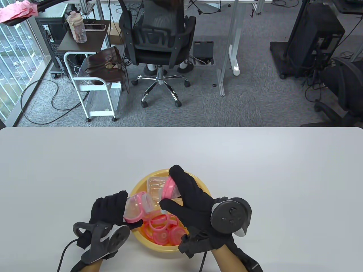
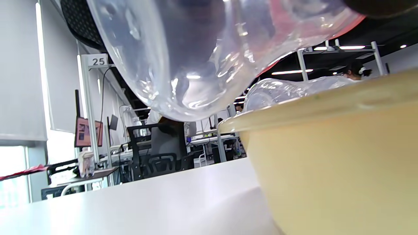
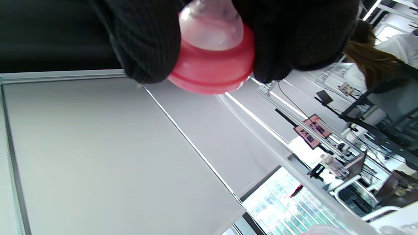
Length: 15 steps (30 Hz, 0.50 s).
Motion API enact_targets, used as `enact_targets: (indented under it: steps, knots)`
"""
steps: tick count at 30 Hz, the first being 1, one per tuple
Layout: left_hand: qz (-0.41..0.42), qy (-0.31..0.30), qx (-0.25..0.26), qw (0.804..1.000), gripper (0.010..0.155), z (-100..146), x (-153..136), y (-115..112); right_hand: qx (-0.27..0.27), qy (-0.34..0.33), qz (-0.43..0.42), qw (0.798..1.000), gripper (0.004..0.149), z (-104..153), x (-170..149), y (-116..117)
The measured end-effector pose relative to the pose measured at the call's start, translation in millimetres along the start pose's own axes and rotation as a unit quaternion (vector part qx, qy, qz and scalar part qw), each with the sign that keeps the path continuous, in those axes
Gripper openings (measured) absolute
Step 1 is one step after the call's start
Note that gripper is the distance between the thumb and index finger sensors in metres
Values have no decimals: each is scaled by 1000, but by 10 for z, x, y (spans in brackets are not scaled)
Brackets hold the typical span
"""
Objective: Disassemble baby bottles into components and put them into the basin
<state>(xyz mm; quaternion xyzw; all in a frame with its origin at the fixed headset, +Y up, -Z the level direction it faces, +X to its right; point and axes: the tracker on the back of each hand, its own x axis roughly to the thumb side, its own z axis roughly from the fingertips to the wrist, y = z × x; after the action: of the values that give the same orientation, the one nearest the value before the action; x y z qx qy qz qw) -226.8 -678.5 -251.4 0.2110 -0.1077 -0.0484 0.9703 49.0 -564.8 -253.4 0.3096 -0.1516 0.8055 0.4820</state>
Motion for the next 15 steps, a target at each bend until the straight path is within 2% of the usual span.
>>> enact_targets:
  steps: [4, 7, 15]
  knots:
    - [13, 35, -4, 999, 99, 7, -135, -29, 53, 56, 24, 997, 81, -23, -76, -31]
    - [27, 59, -1, 998, 99, 13, -211, -33, 92, 86, 40, 991, 80, -30, -154, 63]
    - [30, 72, 4, 997, 99, 19, -270, -25, 110, 102, 125, 981, 80, -4, -334, 452]
